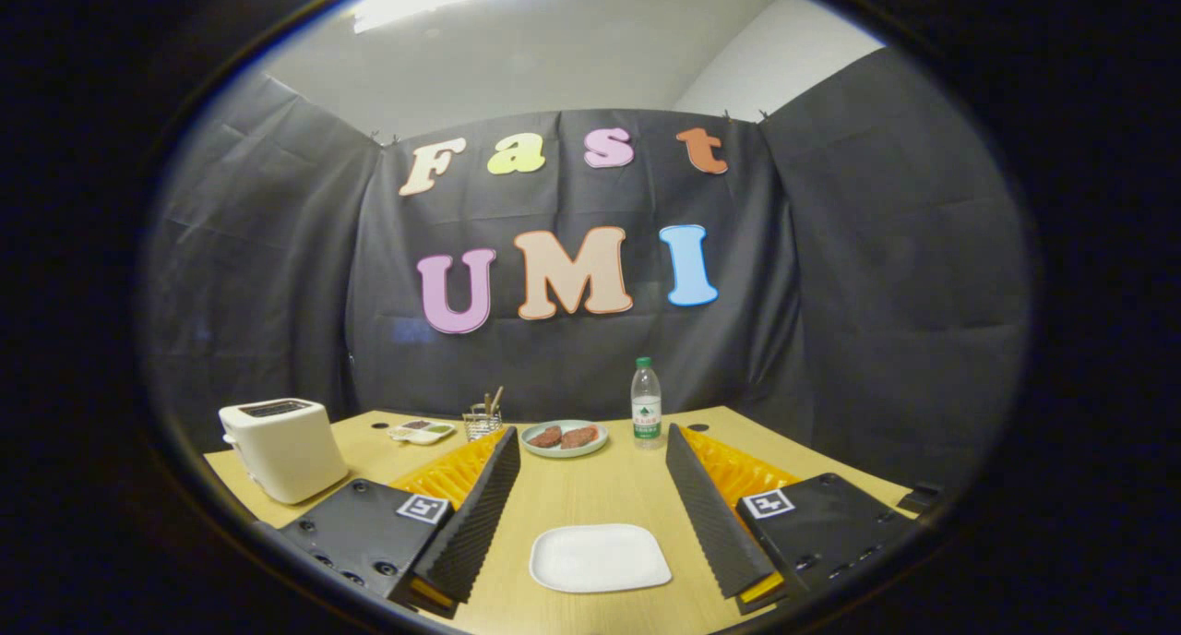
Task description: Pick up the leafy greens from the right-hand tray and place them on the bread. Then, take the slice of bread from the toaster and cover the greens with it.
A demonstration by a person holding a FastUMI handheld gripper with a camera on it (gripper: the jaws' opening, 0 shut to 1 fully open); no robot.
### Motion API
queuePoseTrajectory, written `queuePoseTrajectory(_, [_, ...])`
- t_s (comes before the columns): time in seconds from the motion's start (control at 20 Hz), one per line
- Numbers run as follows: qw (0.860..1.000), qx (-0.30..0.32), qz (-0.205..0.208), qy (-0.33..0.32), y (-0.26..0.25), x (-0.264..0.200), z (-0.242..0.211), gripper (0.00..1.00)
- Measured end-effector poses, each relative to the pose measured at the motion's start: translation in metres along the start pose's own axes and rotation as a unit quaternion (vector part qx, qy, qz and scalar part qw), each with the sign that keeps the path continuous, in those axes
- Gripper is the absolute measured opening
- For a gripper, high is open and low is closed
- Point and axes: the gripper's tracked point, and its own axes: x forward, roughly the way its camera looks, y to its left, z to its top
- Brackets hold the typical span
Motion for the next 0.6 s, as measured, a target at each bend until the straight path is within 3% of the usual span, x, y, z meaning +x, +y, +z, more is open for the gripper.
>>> queuePoseTrajectory(0.6, [1.000,-0.006,-0.023,0.020,-0.024,-0.017,-0.018,0.99])
